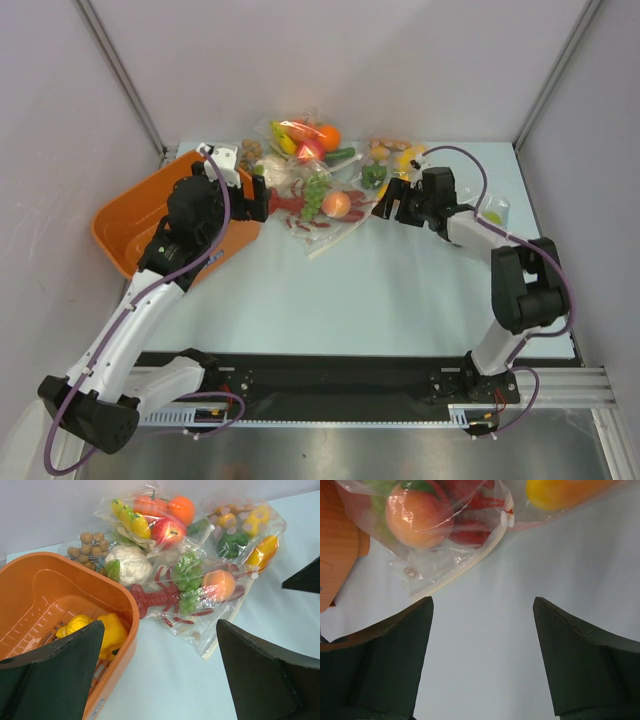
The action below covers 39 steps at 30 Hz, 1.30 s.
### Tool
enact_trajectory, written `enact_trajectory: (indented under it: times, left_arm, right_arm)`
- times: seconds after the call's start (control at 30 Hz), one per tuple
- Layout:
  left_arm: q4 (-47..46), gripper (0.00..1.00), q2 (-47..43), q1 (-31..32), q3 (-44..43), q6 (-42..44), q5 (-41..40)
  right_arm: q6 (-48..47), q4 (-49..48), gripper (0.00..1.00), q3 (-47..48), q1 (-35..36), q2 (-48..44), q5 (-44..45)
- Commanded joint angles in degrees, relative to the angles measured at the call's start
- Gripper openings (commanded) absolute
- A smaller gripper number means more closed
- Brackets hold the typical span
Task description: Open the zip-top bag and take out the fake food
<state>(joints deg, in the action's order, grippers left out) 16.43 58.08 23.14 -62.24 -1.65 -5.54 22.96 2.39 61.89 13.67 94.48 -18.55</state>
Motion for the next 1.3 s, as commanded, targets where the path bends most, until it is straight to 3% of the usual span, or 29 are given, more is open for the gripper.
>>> enact_trajectory:
  times: [0.0, 0.37, 0.67, 0.87, 1.0, 1.03, 1.07, 1.1, 1.17, 1.27]
  left_arm:
    - [-2.36, 1.0, -1.4, 0.33, 0.45, -0.28, 1.32]
    - [-2.28, 1.0, -1.31, 0.24, 0.27, -0.28, 2.46]
    - [-2.19, 1.0, -1.31, 0.24, 0.19, -0.2, 2.64]
    - [-2.27, 1.0, -1.48, 0.24, 0.36, -0.28, 2.82]
    - [-2.45, 1.0, -1.4, 0.24, 0.36, -0.28, 2.99]
    - [-2.36, 1.0, -1.31, 0.24, 0.36, -0.28, 3.08]
    - [-2.45, 1.0, -1.31, 0.24, 0.36, -0.37, 3.08]
    - [-2.45, 1.0, -1.31, 0.24, 0.36, -0.28, 3.25]
    - [-2.45, 1.0, -1.31, 0.24, 0.36, -0.37, 3.61]
    - [-2.54, 1.0, -1.57, 0.24, 0.63, -0.28, 4.31]
  right_arm:
    - [3.31, -8.98, 0.84, 2.71, 0.48, 4.13, -1.58]
    - [5.16, -17.42, 0.72, 5.43, 2.24, 15.46, -2.81]
    - [5.78, -18.03, 0.58, 7.46, 4.17, 19.16, -0.71]
    - [6.74, -20.05, 0.55, 7.46, 5.75, 21.01, 0.35]
    - [7.45, -24.09, 0.37, 5.88, 6.02, 21.36, 0.09]
    - [7.36, -25.67, 0.29, 5.7, 5.84, 21.36, -0.09]
    - [7.45, -26.64, 0.13, 5.26, 5.84, 21.19, -0.09]
    - [7.36, -28.48, 0.08, 4.74, 5.75, 21.01, -0.09]
    - [6.49, -30.07, 0.01, 4.3, 5.66, 20.4, -0.35]
    - [4.65, -32.36, 0.0, 3.94, 5.66, 18.3, -2.19]
